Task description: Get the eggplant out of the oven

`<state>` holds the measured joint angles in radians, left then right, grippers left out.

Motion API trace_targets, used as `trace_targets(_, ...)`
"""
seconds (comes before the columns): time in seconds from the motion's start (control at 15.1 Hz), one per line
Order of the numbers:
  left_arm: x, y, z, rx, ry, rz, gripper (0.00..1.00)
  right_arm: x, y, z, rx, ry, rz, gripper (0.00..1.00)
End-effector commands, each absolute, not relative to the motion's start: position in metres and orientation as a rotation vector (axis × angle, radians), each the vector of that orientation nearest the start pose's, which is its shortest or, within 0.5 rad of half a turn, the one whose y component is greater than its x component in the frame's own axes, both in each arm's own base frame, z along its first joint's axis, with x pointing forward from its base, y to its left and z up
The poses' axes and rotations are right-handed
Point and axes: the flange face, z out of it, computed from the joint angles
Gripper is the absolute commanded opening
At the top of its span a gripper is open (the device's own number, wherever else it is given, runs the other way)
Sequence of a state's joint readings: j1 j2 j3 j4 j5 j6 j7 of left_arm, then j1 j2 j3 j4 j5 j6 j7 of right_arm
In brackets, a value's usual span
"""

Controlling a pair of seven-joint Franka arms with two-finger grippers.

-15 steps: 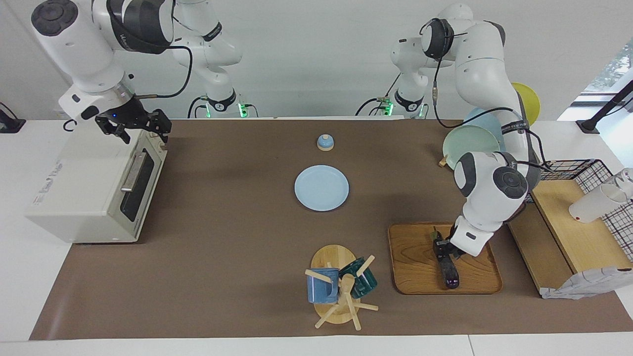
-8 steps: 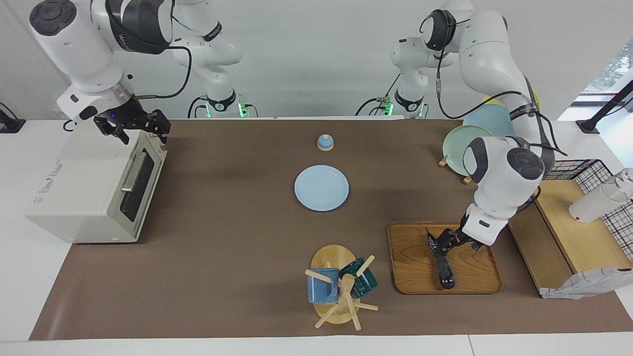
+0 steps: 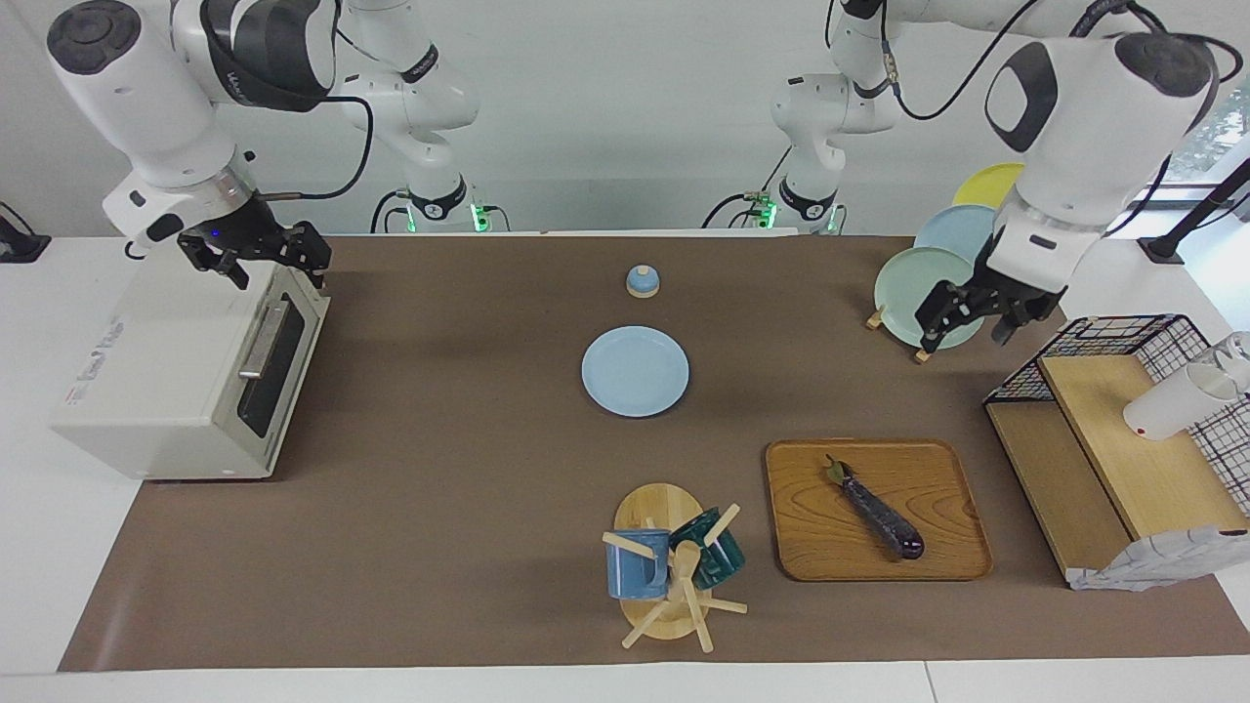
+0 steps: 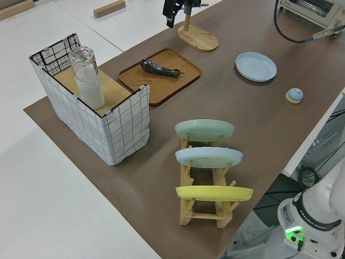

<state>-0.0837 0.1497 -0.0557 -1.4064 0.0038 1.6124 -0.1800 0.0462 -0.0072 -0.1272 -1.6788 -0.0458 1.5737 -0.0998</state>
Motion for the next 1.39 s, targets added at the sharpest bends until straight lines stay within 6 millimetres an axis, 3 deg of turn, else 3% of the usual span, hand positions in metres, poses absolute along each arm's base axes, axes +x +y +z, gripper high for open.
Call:
trace_targets(0.0, 0.561, -0.075, 0.638, -3.137, -0.068, 0.030, 1.00, 0.550, -0.048, 0.585, -3.153, -0.038, 0.129, 1.00)
trace_targets(0.13, 0.546, -0.074, 0.638, -3.130, -0.075, 0.078, 1.00, 0.552, -0.050, 0.588, -3.154, -0.035, 0.100, 1.00)
trace_targets(0.4, 0.513, -0.068, 0.608, -3.114, -0.082, 0.142, 1.00, 0.553, -0.052, 0.590, -3.155, -0.031, 0.085, 1.00)
trace_targets(0.53, 0.516, -0.059, 0.592, -3.118, -0.104, 0.103, 1.00, 0.553, -0.051, 0.594, -3.156, -0.033, 0.076, 1.00)
trace_targets(0.92, 0.528, -0.054, 0.615, -3.132, -0.113, 0.111, 1.00, 0.553, -0.044, 0.594, -3.110, -0.030, 0.082, 1.00)
trace_targets(0.99, 0.527, -0.062, 0.617, -3.131, -0.092, 0.106, 1.00, 0.553, -0.045, 0.594, -3.108, -0.025, 0.081, 1.00)
trace_targets(1.32, 0.530, -0.066, 0.611, -3.146, -0.083, 0.056, 1.00, 0.552, -0.046, 0.594, -3.111, -0.023, 0.089, 1.00)
